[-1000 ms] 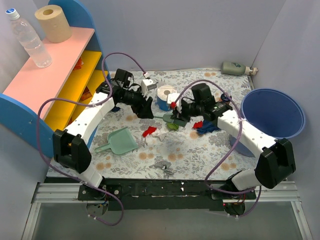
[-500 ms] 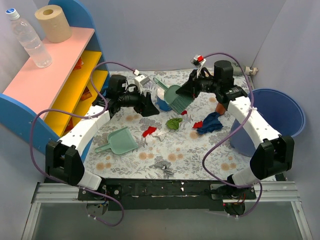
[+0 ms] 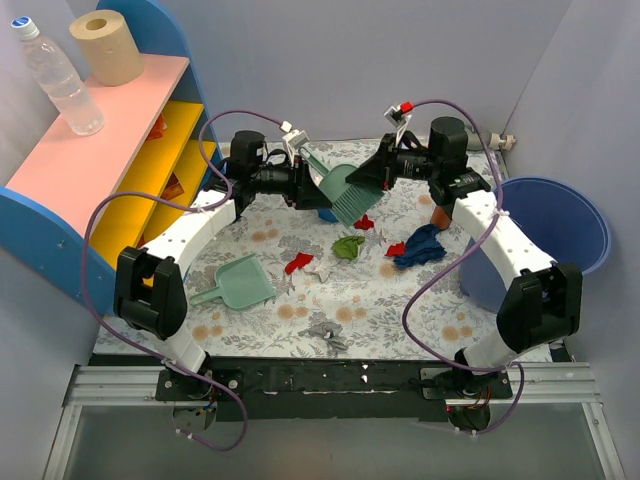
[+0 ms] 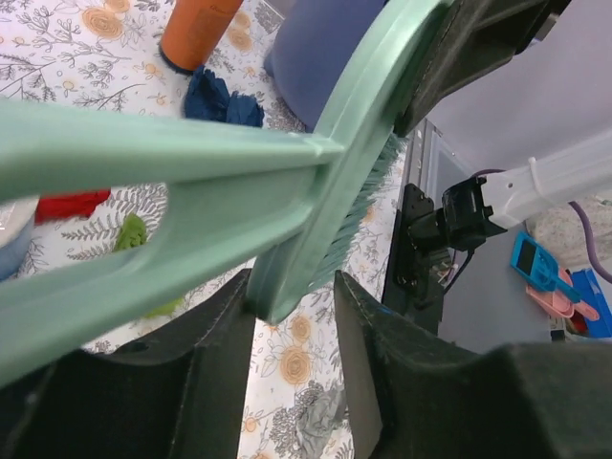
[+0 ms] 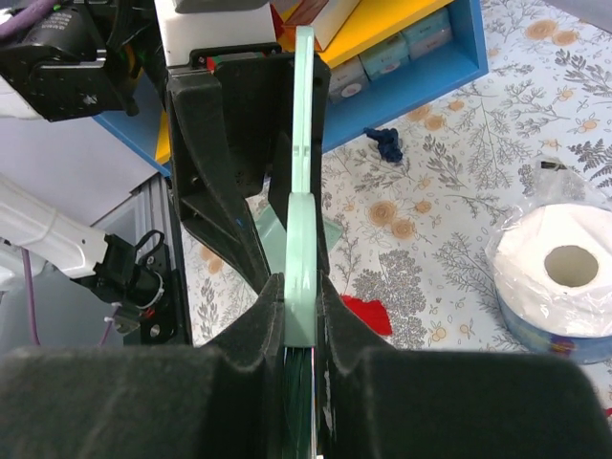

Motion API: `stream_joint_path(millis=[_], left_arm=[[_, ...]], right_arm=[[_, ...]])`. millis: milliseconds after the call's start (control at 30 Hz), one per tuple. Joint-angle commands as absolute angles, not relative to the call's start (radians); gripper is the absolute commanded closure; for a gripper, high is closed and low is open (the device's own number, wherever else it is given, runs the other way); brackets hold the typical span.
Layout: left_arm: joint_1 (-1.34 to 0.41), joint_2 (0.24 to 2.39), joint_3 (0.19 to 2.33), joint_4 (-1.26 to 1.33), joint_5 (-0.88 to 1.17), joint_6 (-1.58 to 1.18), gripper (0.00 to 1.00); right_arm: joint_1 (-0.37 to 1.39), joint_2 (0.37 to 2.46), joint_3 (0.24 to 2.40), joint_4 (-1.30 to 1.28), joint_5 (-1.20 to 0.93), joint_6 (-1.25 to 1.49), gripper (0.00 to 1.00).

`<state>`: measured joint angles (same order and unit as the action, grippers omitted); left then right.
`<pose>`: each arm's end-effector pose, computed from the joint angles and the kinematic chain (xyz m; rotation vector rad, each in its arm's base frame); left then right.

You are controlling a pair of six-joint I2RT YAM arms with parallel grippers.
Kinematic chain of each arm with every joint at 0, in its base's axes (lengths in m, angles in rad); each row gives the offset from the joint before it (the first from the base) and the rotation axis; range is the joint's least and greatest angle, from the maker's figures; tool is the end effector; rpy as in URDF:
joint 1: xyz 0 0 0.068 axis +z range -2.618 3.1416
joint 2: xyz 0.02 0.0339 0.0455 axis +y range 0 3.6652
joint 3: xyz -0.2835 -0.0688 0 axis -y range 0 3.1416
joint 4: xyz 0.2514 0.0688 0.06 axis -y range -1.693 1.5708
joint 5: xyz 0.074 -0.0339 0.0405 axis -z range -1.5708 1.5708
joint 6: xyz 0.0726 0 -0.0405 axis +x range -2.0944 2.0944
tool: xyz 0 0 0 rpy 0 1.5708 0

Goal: Sweep away the paper scraps from the table

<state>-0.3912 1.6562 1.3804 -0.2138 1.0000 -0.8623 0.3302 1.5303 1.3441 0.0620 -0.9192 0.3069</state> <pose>0.3487 -0.2099 0.3320 0.1874 2.3001 -1.7422 0.3444 0.1790 0.3946 -0.7422 1.6458 1.2351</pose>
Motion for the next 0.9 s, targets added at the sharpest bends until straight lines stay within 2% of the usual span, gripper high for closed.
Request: stream_joint_path(millis=[0,67,100,133,167,267,300,433,467,600,700,867], left_arm=[[-0.393,1.651,1.427,-0.098,1.109,-0.960,0.69],[-0.393,1.661,1.439,-0.101,1.123,-0.959,0.81],[-0.393,1.661,1.446,-0.123,1.118,-0.948,0.95],[-0.393,1.661,1.447,-0.139,1.111,-0.912,1.00],[-0.391,1.661,1.448,-0.159,1.101,-0.893,1.00],[-0.391,1.654,1.439,-0.236,1.086,-0.813,1.00],[-0.391,1.640,1.431,-0.274,1.068,-0.792,1.00],[-0.390,1.603,1.410,-0.431,1.013,-0.602,1.00],[-0.391,1.605,1.419,-0.481,0.997,-0.490,1.00],[-0.391,1.640,1.489,-0.812,0.911,-0.170,1.00],[-0.396,1.640,1.512,-0.922,0.838,-0.014,1.00],[-0.402,1.634,1.534,-0.968,0.789,0.067,1.00]], right_arm=[[0.327,1.531,1.335,0.143,-0.933,0.360,0.99],[0.322,1.529,1.325,0.130,-0.928,0.361,0.99],[0.322,1.531,1.318,0.118,-0.927,0.359,0.99],[0.321,1.529,1.310,0.114,-0.919,0.350,0.99],[0.315,1.529,1.301,0.112,-0.914,0.344,0.99],[0.287,1.514,1.263,0.069,-0.890,0.270,0.72],[0.278,1.505,1.250,0.063,-0.884,0.250,0.58],[0.241,1.465,1.278,-0.088,-0.848,0.071,0.42],[0.238,1.462,1.290,-0.118,-0.848,0.001,0.32],[0.239,1.454,1.344,-0.215,-0.880,-0.179,0.24],[0.267,1.476,1.413,-0.328,-0.925,-0.352,0.18],[0.388,1.502,1.466,-0.465,-0.910,-0.527,0.18]])
